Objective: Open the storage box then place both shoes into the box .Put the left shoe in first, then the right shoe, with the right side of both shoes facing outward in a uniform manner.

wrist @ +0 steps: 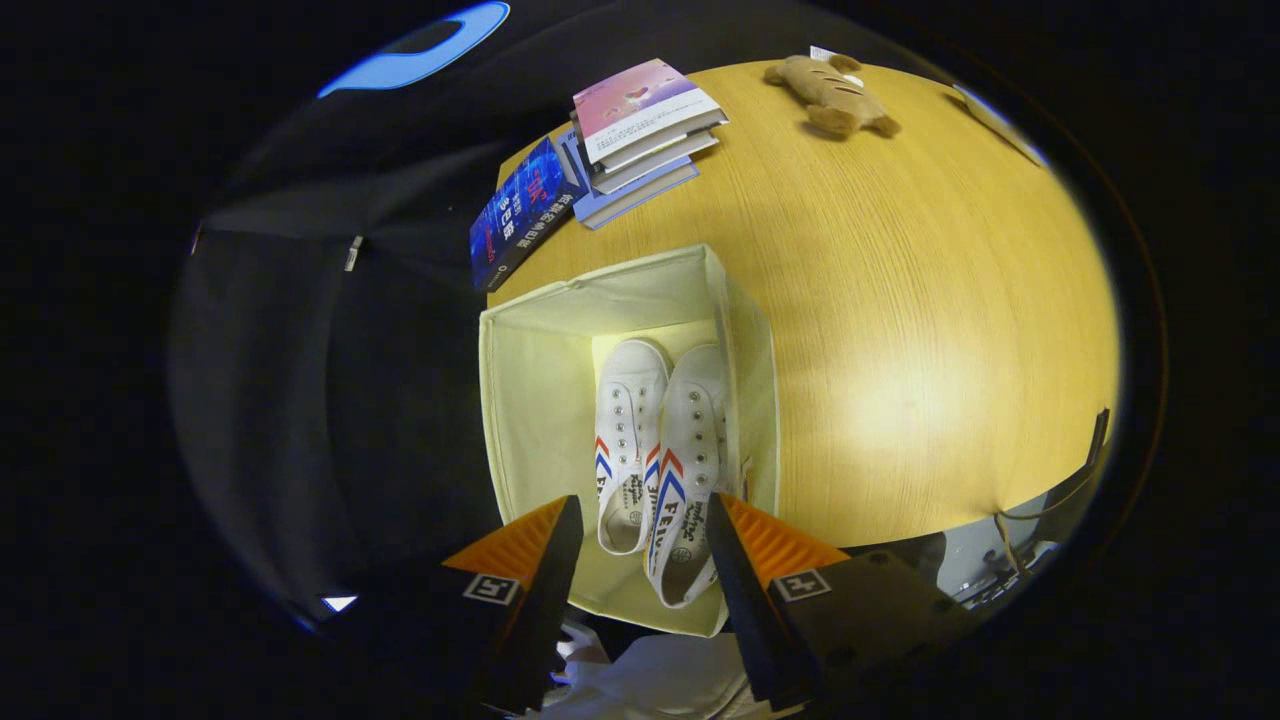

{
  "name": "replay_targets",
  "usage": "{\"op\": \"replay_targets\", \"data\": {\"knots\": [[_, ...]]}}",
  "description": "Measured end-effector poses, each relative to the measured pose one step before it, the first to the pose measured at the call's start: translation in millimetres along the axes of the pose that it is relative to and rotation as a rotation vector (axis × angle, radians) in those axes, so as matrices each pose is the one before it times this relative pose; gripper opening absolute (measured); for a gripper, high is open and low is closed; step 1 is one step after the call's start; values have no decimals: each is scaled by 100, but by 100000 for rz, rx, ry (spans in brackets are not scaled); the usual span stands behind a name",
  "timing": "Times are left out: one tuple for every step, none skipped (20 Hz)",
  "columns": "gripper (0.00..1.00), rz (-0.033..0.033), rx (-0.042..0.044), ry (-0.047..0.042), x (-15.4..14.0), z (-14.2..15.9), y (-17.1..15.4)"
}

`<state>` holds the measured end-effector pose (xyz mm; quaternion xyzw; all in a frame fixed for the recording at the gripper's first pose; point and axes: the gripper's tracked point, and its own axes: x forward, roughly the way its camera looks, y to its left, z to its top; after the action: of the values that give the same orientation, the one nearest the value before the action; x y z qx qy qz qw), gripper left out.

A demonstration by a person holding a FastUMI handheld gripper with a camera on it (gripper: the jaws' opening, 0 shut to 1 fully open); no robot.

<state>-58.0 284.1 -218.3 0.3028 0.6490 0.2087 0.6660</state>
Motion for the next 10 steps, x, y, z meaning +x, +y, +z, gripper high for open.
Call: {"op": "replay_targets", "data": {"knots": [[86, -109, -412, -1296, -569, -45, -356], [90, -1723, -1662, -2436, -371, 254, -994], [98, -750, -736, -3596, -558, 434, -691], [97, -1319, -706, -3206, -484, 363, -868], [98, -958, -613, -3226, -629, 338, -836], [98, -963, -692, -3267, -589, 447, -827], [97, -1093, -865, -2679, -199, 707, -1203], [97, -1092, -1164, -2730, -459, 379, -770], [97, -1358, -1641, -2668, -617, 321, -797], [98, -1348, -1991, -2984, -591, 357, -775]]}}
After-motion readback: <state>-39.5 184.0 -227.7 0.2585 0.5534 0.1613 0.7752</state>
